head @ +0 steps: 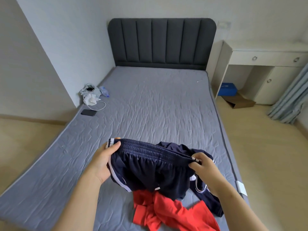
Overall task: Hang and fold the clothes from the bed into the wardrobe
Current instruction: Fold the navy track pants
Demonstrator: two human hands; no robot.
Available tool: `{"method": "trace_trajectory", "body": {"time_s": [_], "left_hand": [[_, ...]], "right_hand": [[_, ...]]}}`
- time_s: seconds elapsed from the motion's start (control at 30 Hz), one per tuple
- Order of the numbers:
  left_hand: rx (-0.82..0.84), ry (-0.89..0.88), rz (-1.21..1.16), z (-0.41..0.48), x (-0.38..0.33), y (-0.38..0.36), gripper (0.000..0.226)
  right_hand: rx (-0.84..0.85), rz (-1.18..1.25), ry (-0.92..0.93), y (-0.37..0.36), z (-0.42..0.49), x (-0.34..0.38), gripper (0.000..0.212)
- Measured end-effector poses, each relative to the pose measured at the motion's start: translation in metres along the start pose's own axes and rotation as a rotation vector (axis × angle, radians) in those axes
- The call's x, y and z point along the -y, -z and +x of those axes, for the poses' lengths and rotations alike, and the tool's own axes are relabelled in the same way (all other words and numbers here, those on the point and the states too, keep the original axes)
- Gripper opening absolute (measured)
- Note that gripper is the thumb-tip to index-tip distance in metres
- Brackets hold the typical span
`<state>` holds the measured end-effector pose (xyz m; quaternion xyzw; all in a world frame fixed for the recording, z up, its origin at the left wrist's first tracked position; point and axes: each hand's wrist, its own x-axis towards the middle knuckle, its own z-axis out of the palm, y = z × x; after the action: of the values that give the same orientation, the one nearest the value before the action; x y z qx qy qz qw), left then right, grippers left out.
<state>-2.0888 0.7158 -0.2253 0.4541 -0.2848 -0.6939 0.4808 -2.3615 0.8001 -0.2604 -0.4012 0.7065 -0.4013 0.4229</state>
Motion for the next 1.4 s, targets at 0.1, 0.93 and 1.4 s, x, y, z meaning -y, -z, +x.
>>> {"method": "trace_trajectory", "body": {"time_s": [0.1, 0.93, 1.4], "left_hand": [[-0.046, -0.054, 0.107, 0.004, -0.009, -0.001, 0.015], [0.329, -0.273, 1.517, 0.019, -0.037, -0.015, 0.041], [0.294, -0.893, 1.386, 0.013, 0.032, -0.035, 0.025]], "right_hand": [[-0.044, 0.174, -0.017, -0.002, 0.002, 0.008, 0.009], [0.26, 0.545, -0.037, 0.034, -0.003, 0.053, 0.027], [0.082, 0.584, -0.036, 0.041, -0.003, 0.066, 0.011]]}}
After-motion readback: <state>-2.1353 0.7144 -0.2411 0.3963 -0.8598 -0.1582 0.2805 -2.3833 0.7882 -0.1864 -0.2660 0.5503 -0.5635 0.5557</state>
